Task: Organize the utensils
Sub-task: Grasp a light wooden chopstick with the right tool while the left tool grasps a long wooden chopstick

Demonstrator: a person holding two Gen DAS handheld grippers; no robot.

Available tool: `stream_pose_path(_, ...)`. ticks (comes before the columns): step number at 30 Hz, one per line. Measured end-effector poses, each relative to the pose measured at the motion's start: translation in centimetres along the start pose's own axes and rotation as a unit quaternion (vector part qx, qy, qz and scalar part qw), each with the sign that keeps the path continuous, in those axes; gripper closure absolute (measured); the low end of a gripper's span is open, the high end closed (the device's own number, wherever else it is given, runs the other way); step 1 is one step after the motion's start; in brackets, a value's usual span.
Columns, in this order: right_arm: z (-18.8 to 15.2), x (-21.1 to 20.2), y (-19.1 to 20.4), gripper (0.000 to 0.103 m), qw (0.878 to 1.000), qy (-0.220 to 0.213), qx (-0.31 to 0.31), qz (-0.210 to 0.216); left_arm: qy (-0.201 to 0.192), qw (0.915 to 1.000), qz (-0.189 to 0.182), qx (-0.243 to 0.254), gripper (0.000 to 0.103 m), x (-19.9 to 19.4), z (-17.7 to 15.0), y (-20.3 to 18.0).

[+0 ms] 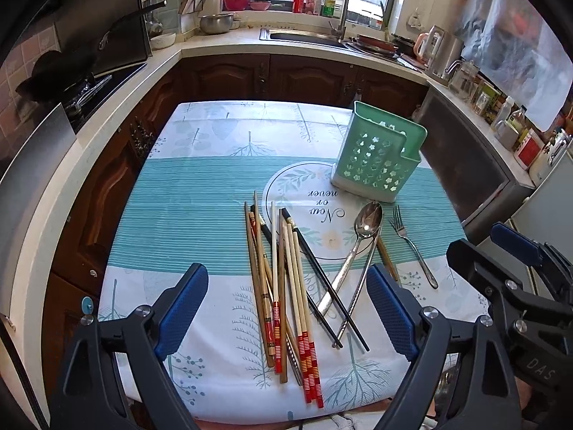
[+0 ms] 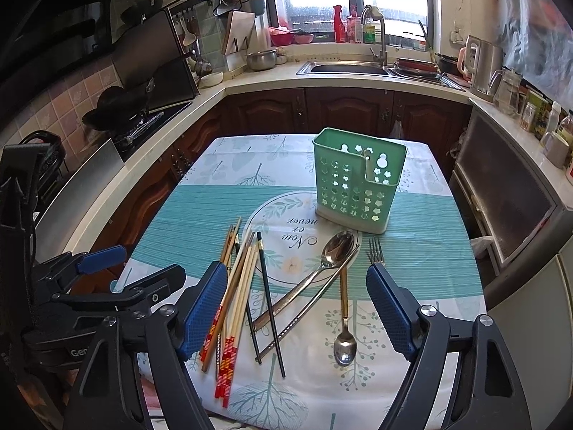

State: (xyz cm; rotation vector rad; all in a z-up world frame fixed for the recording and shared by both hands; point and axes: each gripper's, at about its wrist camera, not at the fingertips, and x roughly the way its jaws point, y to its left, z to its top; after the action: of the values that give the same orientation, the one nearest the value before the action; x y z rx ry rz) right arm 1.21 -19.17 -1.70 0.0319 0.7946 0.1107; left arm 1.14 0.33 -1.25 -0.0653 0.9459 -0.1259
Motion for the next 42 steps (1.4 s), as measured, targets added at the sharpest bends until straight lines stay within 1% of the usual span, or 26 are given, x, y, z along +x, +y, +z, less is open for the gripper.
stream_pose_path(2, 0.7, 0.0, 0.1, 0.023, 1.0, -0.001, -0.006, 0.0, -0.003, 0.9999, 0.008, 0.007, 0.015, -0.2, 0.6, 0.1)
stream_pose_path(4, 1.6, -0.1, 0.1, 0.023, 1.0, -0.002, -0.012, 0.005, 0.001, 0.9999, 0.007, 0.01, 0.015, -0.4, 1.2, 0.4)
stream_pose_path(9, 4.1, -0.3, -0.1, 0.026, 1.0, -0.009, -0.025, 0.013, 0.025, 0.9996, -0.014, -0.005, 0.014, 0.0, 3.0, 1.7)
stream_pose_path(11, 5.1, 0.1, -0.2, 0.034, 0.999, -0.002, -0.029, 0.021, 0.027, 0.9995, -0.015, -0.003, 0.014, 0.4, 3.6, 2.2)
stream_pose_path(14, 6.4, 1.2, 0.0, 0.041, 0.999, 0.017, -0.034, 0.037, 0.029, 0.9996, 0.005, 0.005, 0.014, 1.5, 4.2, 2.9)
stream_pose_path(17, 7.0, 3.5, 0.2, 0.049, 0.997, 0.045, -0.038, 0.043, 0.046, 0.9989, -0.009, -0.006, 0.014, 3.1, 4.6, 4.3)
stream_pose_path(19, 6.9, 5.5, 0.2, 0.052, 0.995, 0.073, -0.035, 0.05, 0.061, 0.9979, -0.017, -0.014, 0.018, 4.3, 4.7, 5.1)
stream_pose_path(21, 6.5, 7.2, 0.1, 0.056, 0.993, 0.095, -0.03, 0.059, 0.08, 0.9963, -0.022, -0.022, 0.032, 5.8, 4.5, 6.0)
stream_pose_path(22, 6.2, 8.1, 0.0, 0.058, 0.992, 0.109, -0.025, 0.062, 0.091, 0.9952, -0.026, -0.025, 0.036, 6.6, 4.3, 6.4)
stream_pose_path(24, 5.6, 9.7, -0.1, 0.06, 0.989, 0.129, -0.017, 0.071, 0.11, 0.9929, -0.034, -0.029, 0.047, 8.0, 3.7, 7.0)
stream_pose_path(25, 5.3, 10.4, 0.0, 0.061, 0.988, 0.138, -0.013, 0.073, 0.12, 0.9916, -0.037, -0.031, 0.05, 8.7, 3.2, 7.2)
stream_pose_path(26, 4.9, 11.2, 0.1, 0.061, 0.987, 0.144, -0.011, 0.075, 0.132, 0.9898, -0.042, -0.033, 0.056, 9.5, 2.8, 7.4)
stream_pose_path(27, 4.5, 12.0, 0.2, 0.061, 0.985, 0.155, -0.007, 0.078, 0.145, 0.9876, -0.049, -0.035, 0.062, 10.4, 2.3, 7.5)
stream_pose_path(28, 4.0, 12.8, 0.1, 0.061, 0.984, 0.161, -0.005, 0.081, 0.157, 0.9852, -0.057, -0.038, 0.066, 11.1, 1.9, 7.6)
stream_pose_path(30, 3.0, 14.3, 0.1, 0.061, 0.981, 0.175, -0.002, 0.086, 0.186, 0.9784, -0.078, -0.047, 0.078, 12.8, 1.1, 7.8)
stream_pose_path(31, 2.6, 15.0, 0.3, 0.061, 0.979, 0.181, -0.002, 0.089, 0.199, 0.9746, -0.087, -0.054, 0.08, 13.6, 0.8, 7.9)
stream_pose_path(32, 2.1, 15.6, 0.5, 0.061, 0.978, 0.187, -0.001, 0.092, 0.206, 0.9725, -0.092, -0.058, 0.085, 14.1, 0.6, 7.9)
stream_pose_path(33, 1.5, 16.3, 0.7, 0.061, 0.977, 0.193, 0.0, 0.094, 0.215, 0.9695, -0.099, -0.064, 0.087, 14.9, 0.4, 7.9)
stream_pose_path(37, 0.0, 18.4, 1.5, 0.064, 0.97, 0.218, 0.005, 0.104, 0.231, 0.962, -0.12, -0.082, 0.087, 16.6, 0.1, 7.6)
stream_pose_path(42, -1.3, 20.3, 2.4, 0.064, 0.965, 0.238, 0.006, 0.106, 0.235, 0.9599, -0.125, -0.087, 0.091, 17.7, 0.8, 7.0)
